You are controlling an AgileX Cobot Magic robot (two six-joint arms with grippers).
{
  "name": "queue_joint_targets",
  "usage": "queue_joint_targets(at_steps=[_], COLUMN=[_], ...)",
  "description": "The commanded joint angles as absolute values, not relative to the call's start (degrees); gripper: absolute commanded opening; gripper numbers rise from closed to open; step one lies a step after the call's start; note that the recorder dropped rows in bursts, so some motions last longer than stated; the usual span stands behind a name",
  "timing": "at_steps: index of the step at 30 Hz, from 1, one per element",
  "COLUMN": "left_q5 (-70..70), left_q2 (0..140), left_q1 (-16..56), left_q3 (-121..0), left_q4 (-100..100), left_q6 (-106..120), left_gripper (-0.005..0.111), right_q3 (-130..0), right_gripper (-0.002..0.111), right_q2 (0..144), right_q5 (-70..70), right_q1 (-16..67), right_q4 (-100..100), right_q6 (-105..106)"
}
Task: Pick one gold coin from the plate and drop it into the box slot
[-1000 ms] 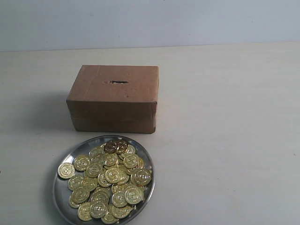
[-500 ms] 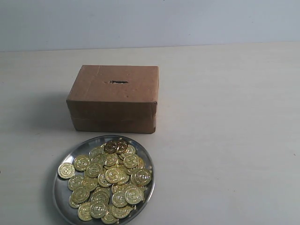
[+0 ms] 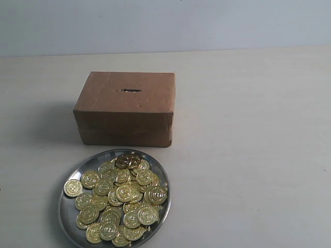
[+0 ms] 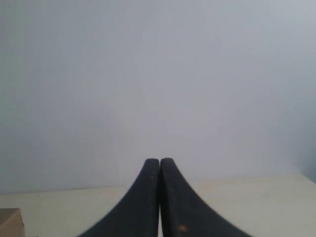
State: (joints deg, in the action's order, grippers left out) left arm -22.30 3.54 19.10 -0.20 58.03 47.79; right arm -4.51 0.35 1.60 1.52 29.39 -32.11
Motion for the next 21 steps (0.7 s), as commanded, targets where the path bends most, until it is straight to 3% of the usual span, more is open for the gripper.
queue_joint_targets(at_steps=[1,11,21], left_q5=[-22.4,-22.4,-22.4], left_q2=[3.2,3.2,3.2], left_q1=[19.0,19.0,19.0], left_q3=[0.0,0.0,0.0], left_q4=[57.8,57.8,57.8], left_q6=[47.7,47.7,47.7], left_gripper=[0.000,0.000,0.000], right_q3=[-4.3,-3.9,0.0], right_gripper=[0.000,0.000,0.000], right_q2=[0.0,0.0,0.0], right_q5=[11.5,15.4,10.6], right_q1=[1.3,1.3,1.3], right_q4=[8.9,3.3,3.5], right_q6=[-9.1,-0.3,-4.8])
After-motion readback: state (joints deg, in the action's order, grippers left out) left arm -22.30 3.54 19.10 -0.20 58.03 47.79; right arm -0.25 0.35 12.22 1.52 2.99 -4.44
